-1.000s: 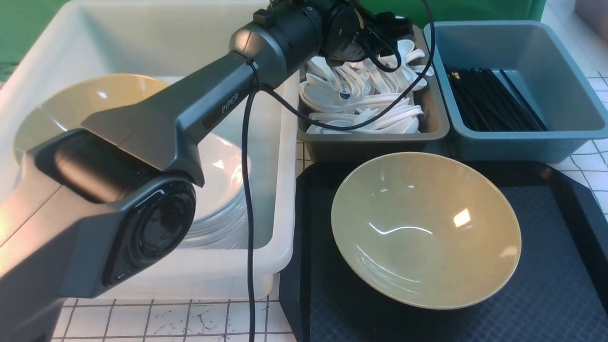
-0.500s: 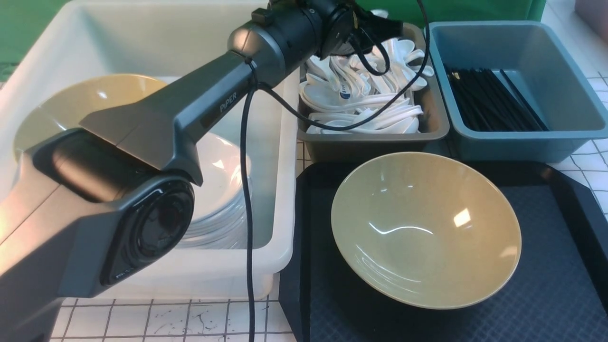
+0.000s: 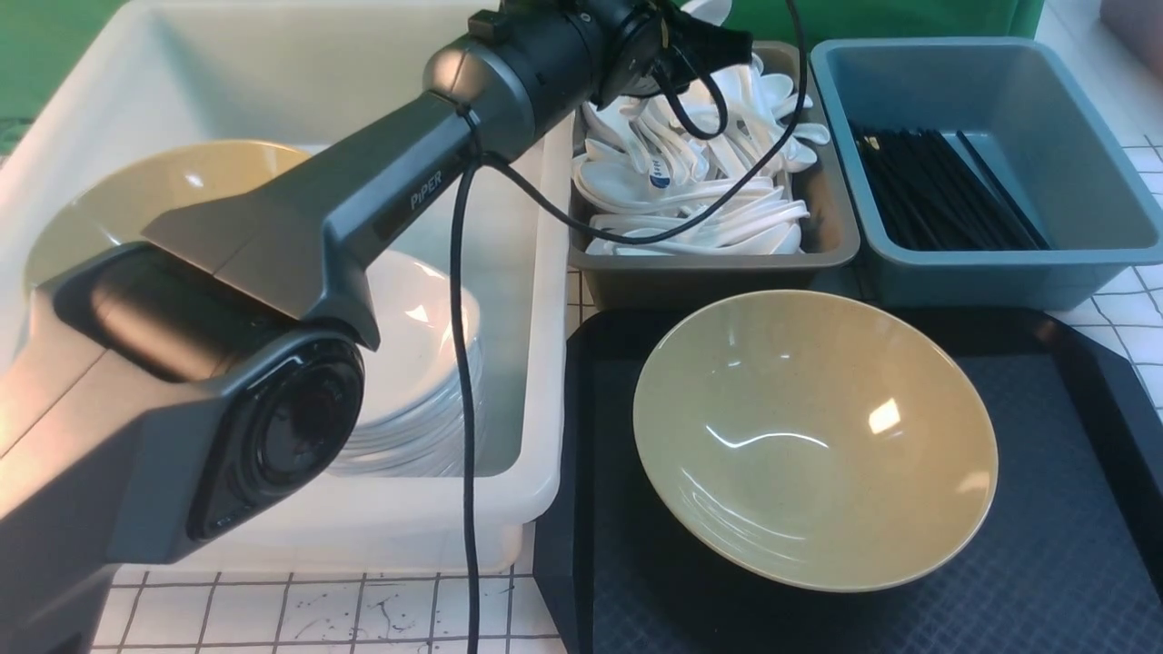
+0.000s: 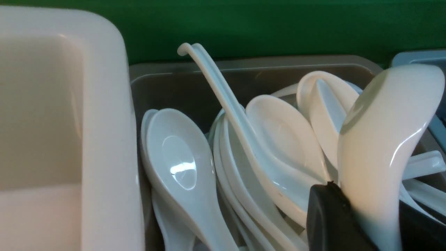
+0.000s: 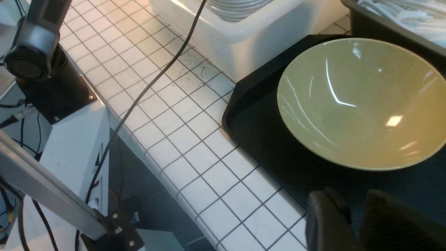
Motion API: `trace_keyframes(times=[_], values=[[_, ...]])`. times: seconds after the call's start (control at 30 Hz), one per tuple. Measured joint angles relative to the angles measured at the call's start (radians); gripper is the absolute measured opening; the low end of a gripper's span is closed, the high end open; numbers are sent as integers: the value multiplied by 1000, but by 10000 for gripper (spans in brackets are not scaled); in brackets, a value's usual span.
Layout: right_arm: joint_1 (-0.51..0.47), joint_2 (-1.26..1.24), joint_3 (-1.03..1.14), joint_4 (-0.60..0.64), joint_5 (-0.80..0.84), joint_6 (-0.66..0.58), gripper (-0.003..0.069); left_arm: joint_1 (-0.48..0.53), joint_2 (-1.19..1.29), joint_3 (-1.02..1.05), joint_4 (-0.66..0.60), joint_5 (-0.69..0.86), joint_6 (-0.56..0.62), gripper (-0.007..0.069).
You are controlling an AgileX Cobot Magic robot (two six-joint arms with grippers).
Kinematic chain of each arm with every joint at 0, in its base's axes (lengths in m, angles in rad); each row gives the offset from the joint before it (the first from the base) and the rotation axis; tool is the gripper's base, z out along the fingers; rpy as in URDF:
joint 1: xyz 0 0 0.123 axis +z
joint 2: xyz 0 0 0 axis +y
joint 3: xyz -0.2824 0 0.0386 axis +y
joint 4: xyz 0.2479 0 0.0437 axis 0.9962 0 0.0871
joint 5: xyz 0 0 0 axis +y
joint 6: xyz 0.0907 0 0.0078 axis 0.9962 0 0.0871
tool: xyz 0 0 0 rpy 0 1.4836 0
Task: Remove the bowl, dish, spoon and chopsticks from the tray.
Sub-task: Use the left arm to put the soup spoon into the small storage box in the middle
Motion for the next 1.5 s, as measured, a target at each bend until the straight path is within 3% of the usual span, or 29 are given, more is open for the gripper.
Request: trace_keyframes(times=[0.17,0.4,0.6,0.77,1.03,1.33,1.5], values=[[0,0,0,0,0,-11,162,-3,0,0,-5,39,23,120],[0,0,0,16,0,-25,162,-24,0,0,-5,88,43,379],[0,0,0,36,0,-26,162,-37,0,0,-5,99,39,507],[0,0,0,46,0,-26,162,-39,-14,1,-35,123,-52,563],[0,0,0,54,0,-55,162,14,-57,1,-183,160,-277,559],[0,0,0,56,0,-77,163,91,-63,1,-469,118,-302,559],[0,0,0,56,0,-82,163,139,-54,1,-567,84,-303,559]])
